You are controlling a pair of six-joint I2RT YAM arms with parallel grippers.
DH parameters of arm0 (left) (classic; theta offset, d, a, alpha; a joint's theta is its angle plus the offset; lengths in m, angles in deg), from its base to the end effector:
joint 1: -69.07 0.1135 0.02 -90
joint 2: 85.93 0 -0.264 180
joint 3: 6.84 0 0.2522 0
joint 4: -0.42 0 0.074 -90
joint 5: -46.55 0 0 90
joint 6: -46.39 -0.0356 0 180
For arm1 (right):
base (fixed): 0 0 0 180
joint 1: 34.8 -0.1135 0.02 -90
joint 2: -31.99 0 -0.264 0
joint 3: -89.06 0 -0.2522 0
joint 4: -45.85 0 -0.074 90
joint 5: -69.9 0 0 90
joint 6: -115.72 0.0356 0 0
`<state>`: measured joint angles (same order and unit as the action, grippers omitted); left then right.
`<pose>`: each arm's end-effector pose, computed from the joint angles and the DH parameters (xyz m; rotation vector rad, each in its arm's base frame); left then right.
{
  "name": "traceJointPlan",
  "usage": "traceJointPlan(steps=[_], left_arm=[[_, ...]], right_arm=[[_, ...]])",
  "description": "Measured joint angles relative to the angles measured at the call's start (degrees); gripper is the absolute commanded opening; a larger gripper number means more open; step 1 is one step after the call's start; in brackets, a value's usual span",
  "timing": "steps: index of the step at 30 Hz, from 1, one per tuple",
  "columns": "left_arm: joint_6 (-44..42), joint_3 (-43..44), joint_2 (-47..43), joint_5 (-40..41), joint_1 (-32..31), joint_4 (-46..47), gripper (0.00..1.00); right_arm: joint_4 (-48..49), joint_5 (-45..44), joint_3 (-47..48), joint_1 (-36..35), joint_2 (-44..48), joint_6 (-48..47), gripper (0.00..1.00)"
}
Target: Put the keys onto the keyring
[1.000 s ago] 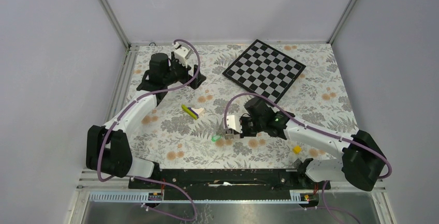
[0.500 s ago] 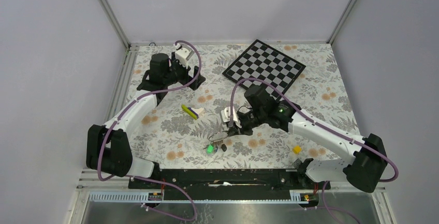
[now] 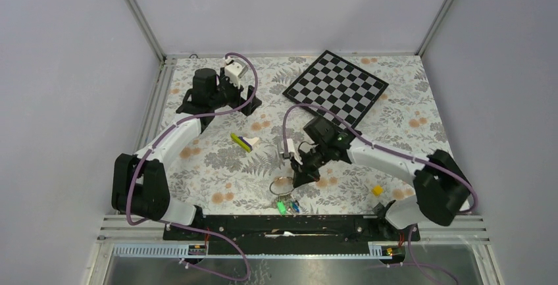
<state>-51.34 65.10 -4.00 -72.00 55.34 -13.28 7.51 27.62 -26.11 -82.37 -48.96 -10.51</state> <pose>0.3143 -0.0943 0.2888 0.6803 1.8522 -0.5611 0.1679 0.2227 0.2245 -1.8436 1.5487 1.1247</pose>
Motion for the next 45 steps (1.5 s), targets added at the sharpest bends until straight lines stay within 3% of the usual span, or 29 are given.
traceJointPlan(steps=[8,19,30,37,45], left_arm=[[-0.2,0.0,0.1,-1.2,0.0,0.0,0.99],[-1.1,0.0,-0.1,-2.6,0.0,-0.5,0.99],[-1.5,-0.4,-1.4,-4.1,0.0,-0.4,0.99],[-1.9,-2.3,-1.9,-4.2,0.0,-0.5,0.99],[-2.3,-4.0,-2.8,-4.3,0.0,-0.4,0.99]], right_arm=[[-0.2,-0.1,6.7,11.2,-12.3,2.6,0.0],[-3.3,-0.3,22.3,15.1,-31.0,3.0,0.02],[-7.2,-0.2,33.7,19.7,-39.2,2.6,0.05],[-8.6,0.0,38.2,20.7,-42.2,2.9,0.13],[-8.8,-1.1,43.9,22.6,-47.3,5.1,0.34]])
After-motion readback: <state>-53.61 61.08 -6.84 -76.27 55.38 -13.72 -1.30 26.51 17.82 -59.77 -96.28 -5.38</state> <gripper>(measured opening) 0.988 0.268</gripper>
